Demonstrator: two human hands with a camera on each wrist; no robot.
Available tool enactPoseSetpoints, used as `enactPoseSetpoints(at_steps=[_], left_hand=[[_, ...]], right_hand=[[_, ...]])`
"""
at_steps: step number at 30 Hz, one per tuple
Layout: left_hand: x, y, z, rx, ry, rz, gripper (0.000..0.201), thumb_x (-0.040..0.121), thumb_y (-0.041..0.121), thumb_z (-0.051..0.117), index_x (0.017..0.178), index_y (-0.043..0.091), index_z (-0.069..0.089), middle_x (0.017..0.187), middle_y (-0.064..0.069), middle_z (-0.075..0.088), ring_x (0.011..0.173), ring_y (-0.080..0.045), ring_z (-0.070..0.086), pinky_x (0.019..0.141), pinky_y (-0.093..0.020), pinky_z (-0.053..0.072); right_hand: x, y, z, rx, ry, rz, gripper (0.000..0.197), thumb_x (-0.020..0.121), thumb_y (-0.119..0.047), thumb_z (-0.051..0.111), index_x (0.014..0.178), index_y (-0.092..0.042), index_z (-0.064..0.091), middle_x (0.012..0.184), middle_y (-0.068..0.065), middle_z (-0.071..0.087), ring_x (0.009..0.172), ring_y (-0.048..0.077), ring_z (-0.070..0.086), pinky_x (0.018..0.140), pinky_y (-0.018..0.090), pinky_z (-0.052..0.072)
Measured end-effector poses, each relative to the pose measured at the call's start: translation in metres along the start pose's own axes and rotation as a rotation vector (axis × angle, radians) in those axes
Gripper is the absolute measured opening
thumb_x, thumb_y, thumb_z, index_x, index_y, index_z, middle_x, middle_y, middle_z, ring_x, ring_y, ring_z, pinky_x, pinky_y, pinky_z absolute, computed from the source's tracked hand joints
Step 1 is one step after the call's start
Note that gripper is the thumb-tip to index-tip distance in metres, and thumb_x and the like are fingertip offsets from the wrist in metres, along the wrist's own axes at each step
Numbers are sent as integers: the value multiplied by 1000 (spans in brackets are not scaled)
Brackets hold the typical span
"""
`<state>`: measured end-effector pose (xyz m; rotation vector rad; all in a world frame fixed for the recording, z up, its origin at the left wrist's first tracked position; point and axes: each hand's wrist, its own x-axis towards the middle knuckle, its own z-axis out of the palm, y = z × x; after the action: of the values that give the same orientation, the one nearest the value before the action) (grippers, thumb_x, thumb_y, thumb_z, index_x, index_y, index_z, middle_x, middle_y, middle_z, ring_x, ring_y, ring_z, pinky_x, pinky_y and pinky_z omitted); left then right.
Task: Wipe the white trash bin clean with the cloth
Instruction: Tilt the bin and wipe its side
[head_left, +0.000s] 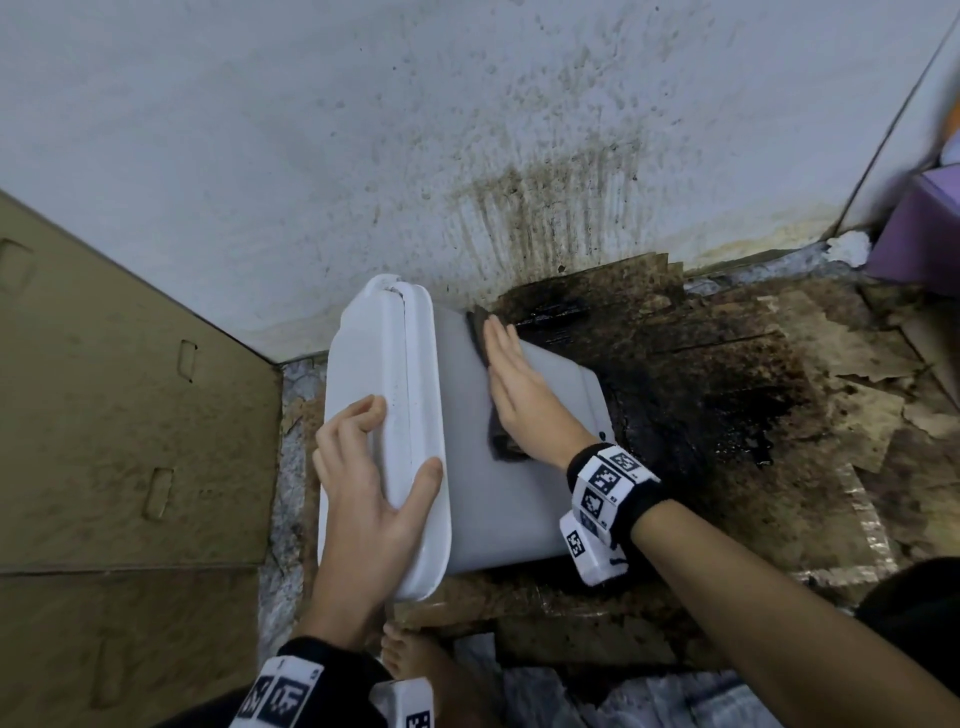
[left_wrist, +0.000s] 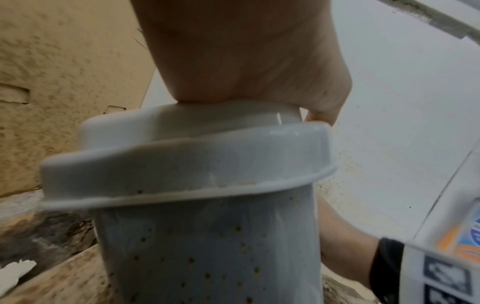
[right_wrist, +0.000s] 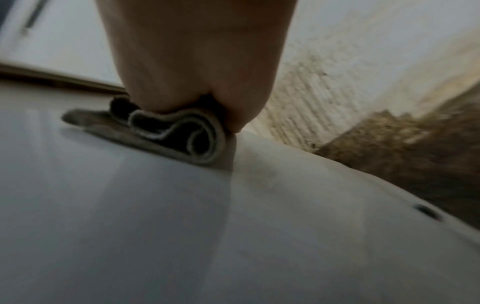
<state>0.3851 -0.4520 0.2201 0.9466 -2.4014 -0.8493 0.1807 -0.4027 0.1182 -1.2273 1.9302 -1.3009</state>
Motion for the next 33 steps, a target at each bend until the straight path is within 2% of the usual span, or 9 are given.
enactPoseSetpoints(at_steps=[2,5,8,11,16,21,27,30,33], left_hand=[[1,-1,1,-6,9,6,52,87,53,59,130,30,40,137,12,34,135,-7,32,115,-48,33],[-1,2,3,-18,3,9,52,87,53,59,130,33,39,137,14,33,135,0,28,113,-39,31],[-1,5,5,-27,0,9,51,86,53,60,129,33,40,135,17,32,136,2,27,110,-32,27],[-1,5,6,-14,7,16,50,87,51,59,129,30,41,134,17,32,134,5,26,110,-34,27],[-1,0,6,4,10,12,52,88,53,57,130,27,41,134,17,31,133,11,24,111,-43,32],[-1,-2,5,-17,17,16,52,88,54,58,130,28,42,134,16,32,134,7,26,114,-50,35],[-2,-5,1,-22,22,6,51,87,53,58,129,33,39,134,17,31,132,-8,31,115,-47,33],[-2,-5,1,-22,26,13,52,86,53,58,129,33,38,133,21,30,131,-1,30,114,-42,31],[-2,-3,5,-28,22,19,51,85,53,59,128,33,38,130,24,29,132,10,25,112,-42,31]], right_hand=[[-7,26,-6,-3,18,131,59,108,-1,30,162,-5,7,171,10,3,158,26,-3,127,28,1],[-17,42,-14,57,40,316,55,111,-11,26,162,-8,5,171,6,1,158,22,-5,117,15,-4],[-17,33,-11,125,86,369,55,112,-12,26,163,-10,5,171,2,-1,158,18,-10,115,14,-5],[-13,9,-2,168,108,298,56,111,-11,28,163,-11,5,171,0,-1,158,18,-11,118,17,-4],[-13,-53,15,185,60,40,57,111,-14,31,163,-15,8,171,-5,-1,156,7,-11,124,18,-2],[-26,-36,19,93,65,-78,59,109,-7,33,163,-11,8,172,0,2,158,13,-6,127,25,2],[-57,37,10,32,103,159,59,109,-5,31,163,-13,10,171,-2,2,158,13,-3,128,31,3],[-72,61,1,11,114,315,57,110,-7,29,163,-13,11,171,-1,6,159,17,0,127,28,3],[-76,54,1,82,135,398,56,111,-11,29,163,-14,11,171,-2,5,158,15,-2,125,25,0]])
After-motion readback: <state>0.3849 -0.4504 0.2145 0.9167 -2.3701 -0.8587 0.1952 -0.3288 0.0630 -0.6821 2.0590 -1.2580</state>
